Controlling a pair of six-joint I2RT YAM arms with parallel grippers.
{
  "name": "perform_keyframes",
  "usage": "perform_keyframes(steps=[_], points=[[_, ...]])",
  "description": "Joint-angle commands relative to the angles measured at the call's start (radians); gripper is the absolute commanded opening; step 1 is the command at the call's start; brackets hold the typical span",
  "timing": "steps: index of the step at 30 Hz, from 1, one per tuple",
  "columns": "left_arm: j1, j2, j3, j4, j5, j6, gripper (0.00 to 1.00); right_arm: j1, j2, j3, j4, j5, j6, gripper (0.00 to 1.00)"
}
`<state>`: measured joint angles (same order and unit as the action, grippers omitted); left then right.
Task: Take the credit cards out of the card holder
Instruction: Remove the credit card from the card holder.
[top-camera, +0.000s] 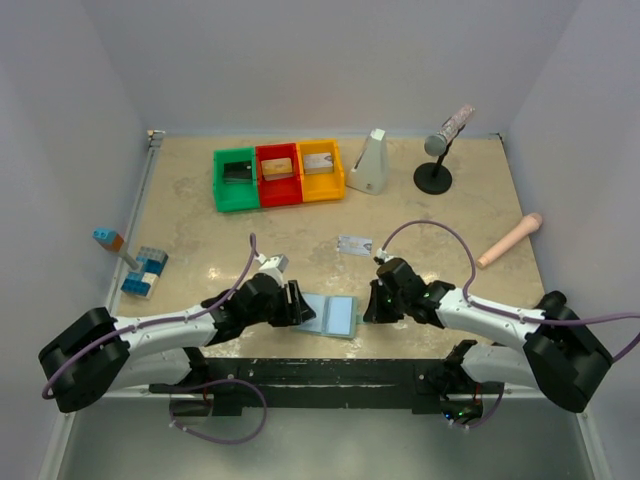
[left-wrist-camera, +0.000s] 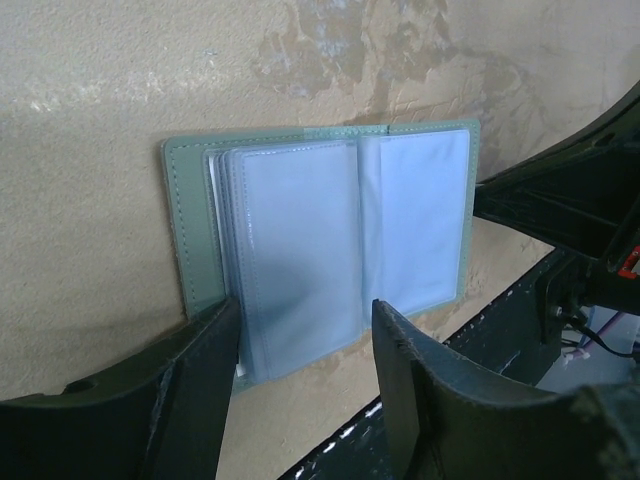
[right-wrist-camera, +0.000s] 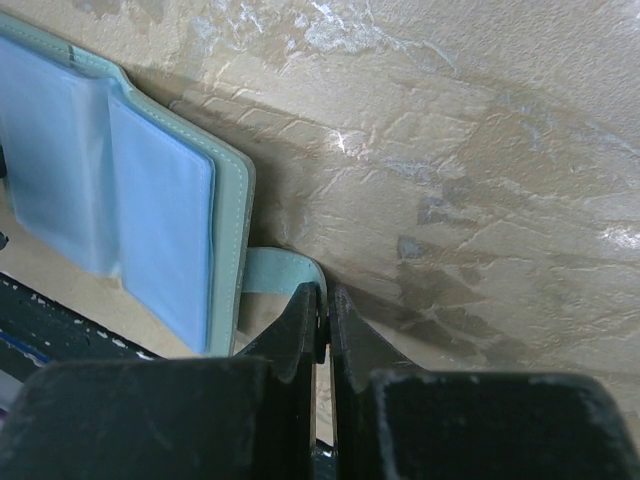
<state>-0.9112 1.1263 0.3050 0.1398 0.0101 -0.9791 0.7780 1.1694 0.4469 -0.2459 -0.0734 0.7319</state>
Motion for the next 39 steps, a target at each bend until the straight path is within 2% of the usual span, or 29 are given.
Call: perform_keyframes(steps=[1,8,21,34,39], points=[[-0.006,-0.013,0.031,0.078,0.04,0.037,0.59,0.003,0.013,0.029,0.022,-0.011,-0.005,0.0],[-0.009,-0.026,0.023,0.175,0.099,0.066,0.57,0.003,0.019,0.03,0.02,-0.012,-0.008,0.0],[-0.038,0.021,0.089,0.207,0.177,0.115,0.57,0.001,0.029,0.026,0.03,-0.012,-0.008,0.0],[-0.104,0.144,0.238,0.144,0.222,0.181,0.57,0.003,0.044,0.009,0.037,-0.005,-0.009,0.0],[-0.109,0.132,0.234,0.107,0.162,0.183,0.57,0.003,0.036,0.003,0.033,-0.002,-0.009,0.0]])
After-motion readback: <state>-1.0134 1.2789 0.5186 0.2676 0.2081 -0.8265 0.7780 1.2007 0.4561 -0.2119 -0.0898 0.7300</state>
